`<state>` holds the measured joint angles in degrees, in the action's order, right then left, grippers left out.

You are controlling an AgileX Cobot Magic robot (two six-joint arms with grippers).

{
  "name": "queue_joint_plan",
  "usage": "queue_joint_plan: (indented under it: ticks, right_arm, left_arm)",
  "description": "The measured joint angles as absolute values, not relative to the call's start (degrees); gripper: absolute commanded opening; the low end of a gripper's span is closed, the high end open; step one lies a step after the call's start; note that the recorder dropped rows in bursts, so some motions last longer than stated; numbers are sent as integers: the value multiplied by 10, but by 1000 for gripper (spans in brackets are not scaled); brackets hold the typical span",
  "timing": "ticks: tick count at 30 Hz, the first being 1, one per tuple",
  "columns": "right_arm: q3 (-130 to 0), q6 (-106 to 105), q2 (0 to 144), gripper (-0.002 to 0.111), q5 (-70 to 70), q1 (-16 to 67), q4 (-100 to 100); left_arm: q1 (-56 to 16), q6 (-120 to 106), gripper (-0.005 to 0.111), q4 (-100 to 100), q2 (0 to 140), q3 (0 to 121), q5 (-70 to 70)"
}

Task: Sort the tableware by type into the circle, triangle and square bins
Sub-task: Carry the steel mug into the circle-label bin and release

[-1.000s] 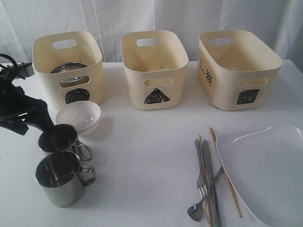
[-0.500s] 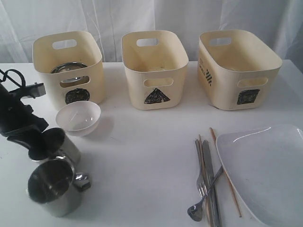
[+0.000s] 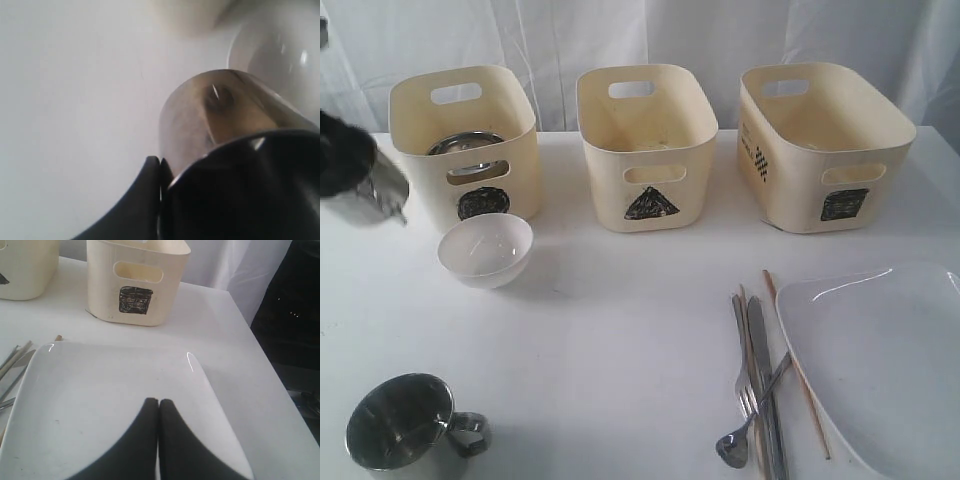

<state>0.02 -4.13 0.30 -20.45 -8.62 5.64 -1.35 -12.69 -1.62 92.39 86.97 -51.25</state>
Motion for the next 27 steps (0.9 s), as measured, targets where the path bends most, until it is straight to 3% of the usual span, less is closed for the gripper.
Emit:
queue_joint_plan:
  ticks: [6, 9, 13, 18, 25, 27]
  right_arm:
    - [0, -41, 3, 0, -205, -86, 56]
    - [0, -41, 3, 0, -205, -86, 56]
    - [0, -41, 3, 0, -205, -86, 56]
    - [0, -41, 3, 0, -205, -86, 56]
    - [0, -41, 3, 0, -205, -86, 56]
    - [0, -41, 3, 0, -205, -86, 56]
  left_arm:
    - [-14, -112, 1, -121, 891, 876, -238]
    - [-14, -110, 10, -139, 927, 876, -86]
    - [-14, -68, 32, -152, 1009, 882, 32]
    - [-14, -58, 71, -115, 1109, 927, 0]
    - [-14, -62, 72, -95, 1137, 964, -112]
    - [-14, -62, 55, -95, 1112, 964, -157]
